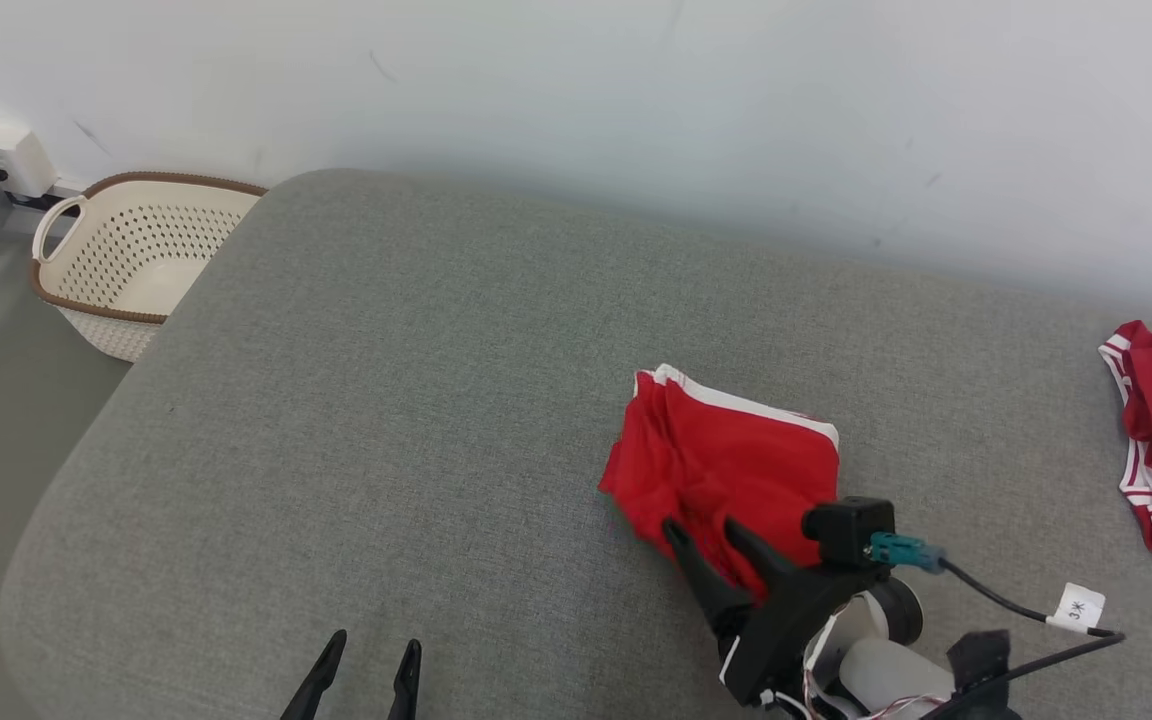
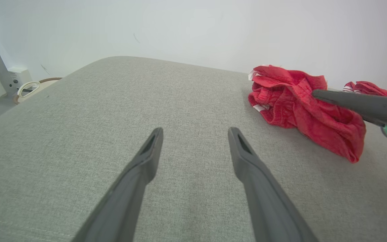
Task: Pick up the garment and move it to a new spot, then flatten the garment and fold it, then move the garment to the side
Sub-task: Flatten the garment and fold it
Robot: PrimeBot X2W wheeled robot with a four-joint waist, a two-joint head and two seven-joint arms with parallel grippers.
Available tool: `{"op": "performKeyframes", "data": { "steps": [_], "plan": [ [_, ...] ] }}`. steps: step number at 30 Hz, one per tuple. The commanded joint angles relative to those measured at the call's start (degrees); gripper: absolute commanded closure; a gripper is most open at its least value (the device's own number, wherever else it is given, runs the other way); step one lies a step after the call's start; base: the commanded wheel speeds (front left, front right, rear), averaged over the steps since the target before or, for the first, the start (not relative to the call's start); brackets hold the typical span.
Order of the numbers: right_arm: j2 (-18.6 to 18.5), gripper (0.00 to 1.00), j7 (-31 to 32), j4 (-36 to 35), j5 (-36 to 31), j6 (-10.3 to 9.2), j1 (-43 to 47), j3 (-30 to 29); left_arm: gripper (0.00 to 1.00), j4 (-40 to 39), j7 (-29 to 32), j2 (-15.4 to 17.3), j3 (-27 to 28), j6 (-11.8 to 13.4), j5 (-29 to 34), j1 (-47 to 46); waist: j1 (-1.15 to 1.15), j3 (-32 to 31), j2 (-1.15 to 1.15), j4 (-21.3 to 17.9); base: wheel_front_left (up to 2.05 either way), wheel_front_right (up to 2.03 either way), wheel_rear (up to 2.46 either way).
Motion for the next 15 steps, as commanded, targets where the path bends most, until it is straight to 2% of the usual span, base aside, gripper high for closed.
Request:
{"op": "performKeyframes", "data": {
  "steps": [1, 7, 12, 15],
  "plan": [
    [-0.3, 0.00, -0.4, -0.5, 0.5, 0.00, 0.0, -0.2, 0.00, 0.1, -0.2, 0.4, 0.1, 0.1, -0.5, -0.1, 0.00, -0.1, 0.00, 0.0, 0.00, 0.00, 0.00],
    [-2.2, 0.00, -1.0, -4.5, 0.7, 0.00, 0.7, -3.3, 0.00, -0.2, -0.2, 0.6, 0.2, 0.6, -0.7, 0.4, 0.00, -0.7, 0.00, -0.6, 0.00, 0.00, 0.00],
    [-3.8, 0.00, -1.0, -9.1, -2.3, 0.00, 2.4, -10.7, 0.00, -0.7, -0.3, 0.8, 0.2, 1.1, -0.9, 0.8, 0.00, -0.9, 0.00, -1.2, 0.00, 0.00, 0.00],
    [-4.3, 0.00, -1.0, -9.4, -4.9, 0.00, 3.3, -15.3, 0.00, -0.8, -0.3, 0.9, 0.0, 1.0, -0.9, 0.9, 0.00, -0.8, 0.00, -1.2, 0.00, 0.00, 0.00]
  ]
}}
